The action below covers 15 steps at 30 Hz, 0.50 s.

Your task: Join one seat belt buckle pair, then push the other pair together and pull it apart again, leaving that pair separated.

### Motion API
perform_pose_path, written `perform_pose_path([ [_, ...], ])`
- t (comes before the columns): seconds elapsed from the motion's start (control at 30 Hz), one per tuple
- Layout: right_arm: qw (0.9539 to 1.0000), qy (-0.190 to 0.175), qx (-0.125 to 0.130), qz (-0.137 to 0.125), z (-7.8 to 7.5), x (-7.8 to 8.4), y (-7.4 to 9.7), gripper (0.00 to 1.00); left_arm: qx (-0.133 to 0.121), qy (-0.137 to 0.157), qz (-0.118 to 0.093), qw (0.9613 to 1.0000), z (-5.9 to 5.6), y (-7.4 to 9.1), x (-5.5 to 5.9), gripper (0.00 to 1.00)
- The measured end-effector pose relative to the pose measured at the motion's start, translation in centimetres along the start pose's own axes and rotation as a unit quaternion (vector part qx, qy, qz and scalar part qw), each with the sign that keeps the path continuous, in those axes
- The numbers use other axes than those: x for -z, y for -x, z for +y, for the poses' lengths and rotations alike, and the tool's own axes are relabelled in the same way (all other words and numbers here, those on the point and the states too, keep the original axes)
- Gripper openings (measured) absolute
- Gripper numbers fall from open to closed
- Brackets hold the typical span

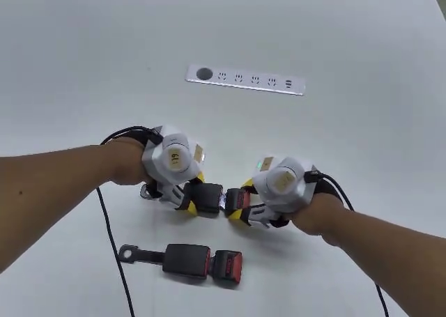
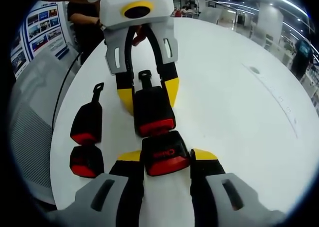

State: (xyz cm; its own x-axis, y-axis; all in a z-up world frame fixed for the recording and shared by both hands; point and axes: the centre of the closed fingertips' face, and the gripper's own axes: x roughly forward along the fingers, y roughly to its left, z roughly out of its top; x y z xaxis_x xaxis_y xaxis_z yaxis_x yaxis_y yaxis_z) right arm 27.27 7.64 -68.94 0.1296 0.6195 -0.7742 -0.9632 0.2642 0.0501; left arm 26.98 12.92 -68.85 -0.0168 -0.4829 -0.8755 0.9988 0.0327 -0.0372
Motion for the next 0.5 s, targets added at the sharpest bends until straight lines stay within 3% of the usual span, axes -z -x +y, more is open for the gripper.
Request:
perform_pose_path([
  [0.5, 0.9999, 0.010, 0.000, 0.014, 0.11, 0.00, 0.02, 0.34, -0.005, 0.006, -0.004, 1.0000, -0.19, 0.08, -0.21, 0.34],
])
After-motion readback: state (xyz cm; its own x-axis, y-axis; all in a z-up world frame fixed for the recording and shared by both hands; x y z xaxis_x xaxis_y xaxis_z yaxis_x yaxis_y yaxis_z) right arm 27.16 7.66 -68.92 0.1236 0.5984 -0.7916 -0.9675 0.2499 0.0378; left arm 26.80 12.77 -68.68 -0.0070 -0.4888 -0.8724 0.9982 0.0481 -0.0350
